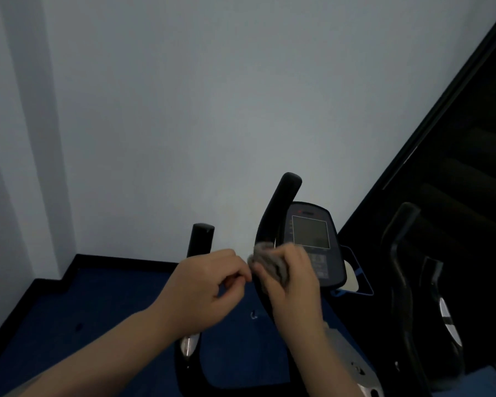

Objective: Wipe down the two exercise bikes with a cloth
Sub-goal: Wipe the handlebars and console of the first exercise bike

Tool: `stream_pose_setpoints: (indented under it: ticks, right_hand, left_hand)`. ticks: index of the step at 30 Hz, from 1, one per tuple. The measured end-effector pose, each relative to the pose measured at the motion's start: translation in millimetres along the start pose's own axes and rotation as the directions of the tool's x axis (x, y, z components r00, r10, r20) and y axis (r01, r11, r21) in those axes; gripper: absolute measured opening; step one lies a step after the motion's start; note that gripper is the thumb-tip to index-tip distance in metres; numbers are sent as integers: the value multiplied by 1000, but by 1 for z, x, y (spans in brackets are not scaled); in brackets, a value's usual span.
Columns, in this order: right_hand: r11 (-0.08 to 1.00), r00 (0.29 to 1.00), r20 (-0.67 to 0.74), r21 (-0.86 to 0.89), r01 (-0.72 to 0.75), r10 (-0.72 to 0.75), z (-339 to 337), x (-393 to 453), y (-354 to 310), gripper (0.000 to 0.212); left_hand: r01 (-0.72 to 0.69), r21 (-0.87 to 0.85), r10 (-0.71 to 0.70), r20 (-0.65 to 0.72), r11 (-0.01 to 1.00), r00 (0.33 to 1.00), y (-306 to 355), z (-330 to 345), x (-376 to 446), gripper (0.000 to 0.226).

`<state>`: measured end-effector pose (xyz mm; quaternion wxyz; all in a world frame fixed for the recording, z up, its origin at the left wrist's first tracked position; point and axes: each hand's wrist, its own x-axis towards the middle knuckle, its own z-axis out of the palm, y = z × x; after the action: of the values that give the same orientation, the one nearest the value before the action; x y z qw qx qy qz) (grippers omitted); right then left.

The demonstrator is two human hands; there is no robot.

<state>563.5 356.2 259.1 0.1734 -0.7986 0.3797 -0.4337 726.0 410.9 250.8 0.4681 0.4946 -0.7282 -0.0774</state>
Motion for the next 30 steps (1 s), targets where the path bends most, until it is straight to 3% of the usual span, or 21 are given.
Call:
stream_pose_setpoints:
  ticks: [3,6,9,12,15,18,20,23,25,26,28,30]
  right_hand:
    - [999,998,54,-22,36,-35,-6,-3,3,20]
    - [998,1000,-15,-65,-14,13,8,35,-6,15]
    - [996,995,-54,44,-83,85,13,33,-8,16]
    - [995,997,14,73,-74,74,-2,-4,4,19]
    - [994,994,74,63,-88,83,-2,13,6,23]
    - [990,989,-38,24,-139,140,15,44,-9,26]
    - [981,981,-86,99,-167,176,20,37,-7,26]
    - [965,980,42,172,-198,193,4,6,2,26]
    - [978,979,127,113,-174,159,-10,10,0,25]
    - [988,989,94,91,-125,116,-17,21,-2,25]
    - [998,989,-132,5,63,-62,-34,56,-14,20]
    - [971,953,-198,-121,206,-227,-42,94,-25,10]
  left_hand:
    - [22,-23,-22,8,999,1000,0,-1,-1,15]
    - [12,-7,-12,-4,1000,1000,0,-1,1,14]
    - [6,6,-6,-17,1000,1000,0,0,0,15]
    - [23,-18,-23,0,1000,1000,1,-1,0,15]
    - [35,-29,-34,3,999,999,2,-3,0,16]
    - [27,-6,-28,-22,1000,999,1,-1,1,17]
    - [30,1,-30,-29,1000,999,1,-1,0,16]
    - [28,-18,-28,-14,999,1000,2,-1,0,15]
    - [18,-29,-18,-15,999,1000,0,-2,2,14]
    - [12,-29,-13,-16,1000,1000,-1,-2,1,14]
    - [-5,-36,4,-8,999,1000,-1,-2,1,13]
    - [2,-44,-2,0,999,1000,1,-2,-1,13]
